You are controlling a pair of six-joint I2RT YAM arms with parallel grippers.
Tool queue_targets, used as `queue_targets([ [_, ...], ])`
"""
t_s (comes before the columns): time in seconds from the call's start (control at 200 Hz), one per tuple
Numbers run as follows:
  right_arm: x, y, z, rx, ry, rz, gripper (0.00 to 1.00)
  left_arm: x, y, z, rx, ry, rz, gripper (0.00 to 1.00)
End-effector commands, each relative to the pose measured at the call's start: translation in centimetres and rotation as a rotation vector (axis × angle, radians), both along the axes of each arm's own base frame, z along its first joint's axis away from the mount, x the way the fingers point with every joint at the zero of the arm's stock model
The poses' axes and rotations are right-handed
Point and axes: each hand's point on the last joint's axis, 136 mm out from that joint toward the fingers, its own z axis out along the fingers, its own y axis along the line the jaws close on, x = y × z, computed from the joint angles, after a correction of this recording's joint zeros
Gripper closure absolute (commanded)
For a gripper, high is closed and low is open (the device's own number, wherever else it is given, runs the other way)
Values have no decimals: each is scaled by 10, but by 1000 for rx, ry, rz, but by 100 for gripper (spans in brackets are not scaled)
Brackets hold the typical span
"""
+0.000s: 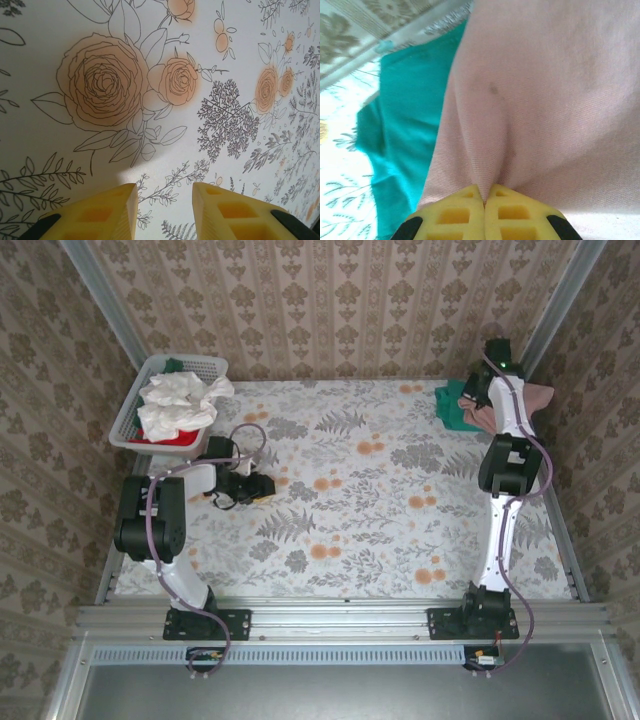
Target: Fold and stack the t-shirts
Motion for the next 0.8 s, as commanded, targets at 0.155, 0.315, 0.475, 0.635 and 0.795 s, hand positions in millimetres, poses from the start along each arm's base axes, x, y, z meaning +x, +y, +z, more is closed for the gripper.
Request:
queue_targets([
  [0.155,26,35,71,-19,-192,191,100,2,3,14,-22,-34,-11,66],
  [0.315,-3,-4,41,-158,-16,68,100,2,2,14,-28,-32,-14,66],
  [0.475,-30,-41,32,-273,100,7,100,2,2,13,-26,-26,-14,66],
  [0.635,-37,-57,50,-427,149,22,97,2,2,14,-26,-27,-15,66],
  [0.795,-28,-42,40,-377,122,116,69,2,2,14,-27,-27,-13,66],
])
